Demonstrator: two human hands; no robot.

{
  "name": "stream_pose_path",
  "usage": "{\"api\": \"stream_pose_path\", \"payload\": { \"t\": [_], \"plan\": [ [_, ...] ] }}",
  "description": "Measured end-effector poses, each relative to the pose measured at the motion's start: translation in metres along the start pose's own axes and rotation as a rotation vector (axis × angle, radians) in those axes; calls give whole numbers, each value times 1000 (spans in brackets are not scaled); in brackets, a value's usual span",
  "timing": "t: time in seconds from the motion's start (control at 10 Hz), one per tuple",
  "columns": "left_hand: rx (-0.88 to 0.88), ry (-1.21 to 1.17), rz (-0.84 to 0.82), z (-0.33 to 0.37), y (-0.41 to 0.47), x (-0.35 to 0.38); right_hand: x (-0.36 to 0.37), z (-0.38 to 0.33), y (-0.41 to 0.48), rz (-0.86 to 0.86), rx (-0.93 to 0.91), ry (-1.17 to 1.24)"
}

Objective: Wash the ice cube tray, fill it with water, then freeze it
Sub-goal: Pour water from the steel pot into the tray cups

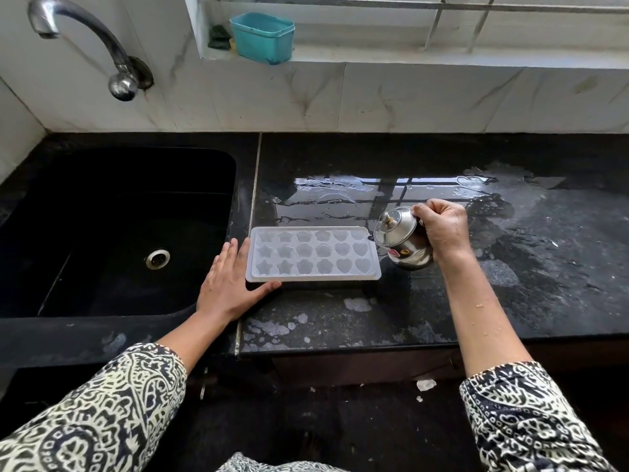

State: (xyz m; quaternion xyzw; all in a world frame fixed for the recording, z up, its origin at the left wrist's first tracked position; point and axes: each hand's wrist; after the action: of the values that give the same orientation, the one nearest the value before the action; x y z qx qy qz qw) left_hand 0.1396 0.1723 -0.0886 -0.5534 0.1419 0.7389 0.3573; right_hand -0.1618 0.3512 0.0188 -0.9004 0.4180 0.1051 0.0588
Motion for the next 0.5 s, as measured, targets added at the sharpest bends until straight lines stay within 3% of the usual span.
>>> {"api": "stream_pose_path", "payload": {
  "t": [0.5],
  "plan": [
    [1, 8, 5, -1, 1, 0, 4, -2, 0, 3, -20, -89]
  ]
}}
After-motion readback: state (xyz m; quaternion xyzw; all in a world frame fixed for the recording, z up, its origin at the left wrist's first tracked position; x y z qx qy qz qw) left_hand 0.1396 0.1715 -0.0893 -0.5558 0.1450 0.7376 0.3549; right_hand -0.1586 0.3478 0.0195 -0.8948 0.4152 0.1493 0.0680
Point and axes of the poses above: each hand's wrist, its own y-axis towards the middle knuckle, its own x-axis out of the palm, z = x × y, and after that the axes turned 9 degrees about -z, right-handed
